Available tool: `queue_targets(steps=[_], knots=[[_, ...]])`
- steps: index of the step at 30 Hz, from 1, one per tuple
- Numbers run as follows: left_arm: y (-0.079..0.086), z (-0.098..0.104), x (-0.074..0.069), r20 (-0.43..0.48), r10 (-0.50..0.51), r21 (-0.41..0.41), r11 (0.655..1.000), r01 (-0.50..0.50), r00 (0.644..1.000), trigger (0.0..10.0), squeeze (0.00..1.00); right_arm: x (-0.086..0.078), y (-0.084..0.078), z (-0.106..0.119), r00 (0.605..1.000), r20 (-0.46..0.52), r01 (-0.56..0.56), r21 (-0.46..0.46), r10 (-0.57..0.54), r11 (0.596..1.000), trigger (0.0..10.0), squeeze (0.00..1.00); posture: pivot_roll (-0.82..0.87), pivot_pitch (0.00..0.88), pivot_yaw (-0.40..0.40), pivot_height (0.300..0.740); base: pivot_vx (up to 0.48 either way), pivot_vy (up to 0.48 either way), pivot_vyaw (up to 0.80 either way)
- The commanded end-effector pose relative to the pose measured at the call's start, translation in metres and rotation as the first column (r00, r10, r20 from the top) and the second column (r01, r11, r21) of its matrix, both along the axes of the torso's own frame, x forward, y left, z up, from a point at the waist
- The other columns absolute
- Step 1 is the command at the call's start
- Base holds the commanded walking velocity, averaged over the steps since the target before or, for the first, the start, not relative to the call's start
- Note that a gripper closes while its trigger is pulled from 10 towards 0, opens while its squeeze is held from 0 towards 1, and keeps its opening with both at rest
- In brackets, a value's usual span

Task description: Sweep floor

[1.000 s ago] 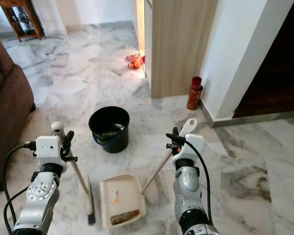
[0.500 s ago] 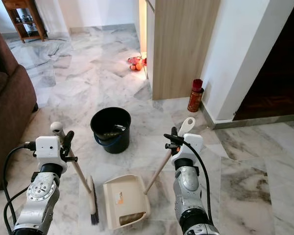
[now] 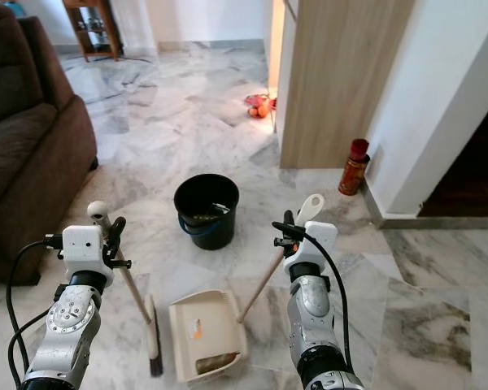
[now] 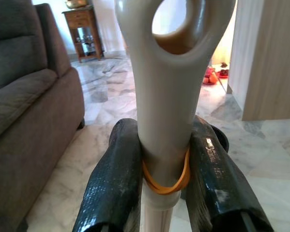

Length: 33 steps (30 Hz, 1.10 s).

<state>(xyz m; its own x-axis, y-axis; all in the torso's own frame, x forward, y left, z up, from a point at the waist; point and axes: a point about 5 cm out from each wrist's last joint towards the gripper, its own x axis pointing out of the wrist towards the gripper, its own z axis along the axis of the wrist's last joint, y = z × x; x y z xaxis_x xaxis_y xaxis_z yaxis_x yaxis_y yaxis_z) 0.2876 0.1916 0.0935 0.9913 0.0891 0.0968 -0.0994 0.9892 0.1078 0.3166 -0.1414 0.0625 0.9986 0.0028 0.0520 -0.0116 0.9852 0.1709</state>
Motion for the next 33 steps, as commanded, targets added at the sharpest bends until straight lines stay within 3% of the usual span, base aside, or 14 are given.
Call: queue_targets(steps=[1,10,33], knots=[[0.0022,0.0052,0.0006,0.023,0.006,0.019,1.000,-0.006,1.000,10.0,0.00,0.0051,0.0034,0.0096,0.999,0.040,-0.010,0.006,0.009,1.000,10.0,0.00,0.16,0.016,0.026,0.740,0.000,0.000,0.00],[0.0021,0.0056,0.0007,0.023,0.005,0.020,1.000,-0.006,1.000,10.0,0.00,0.0050,0.0046,0.0097,0.999,0.041,-0.017,0.005,0.017,1.000,10.0,0.00,0.16,0.022,0.025,0.740,0.000,0.000,0.55],[0.0013,0.0061,0.0009,0.024,-0.005,0.035,0.999,0.005,1.000,10.0,0.00,0.0045,0.0053,0.0084,0.999,0.035,-0.021,0.019,0.021,1.000,10.0,0.00,0.16,0.027,0.028,0.740,0.232,0.000,0.00]])
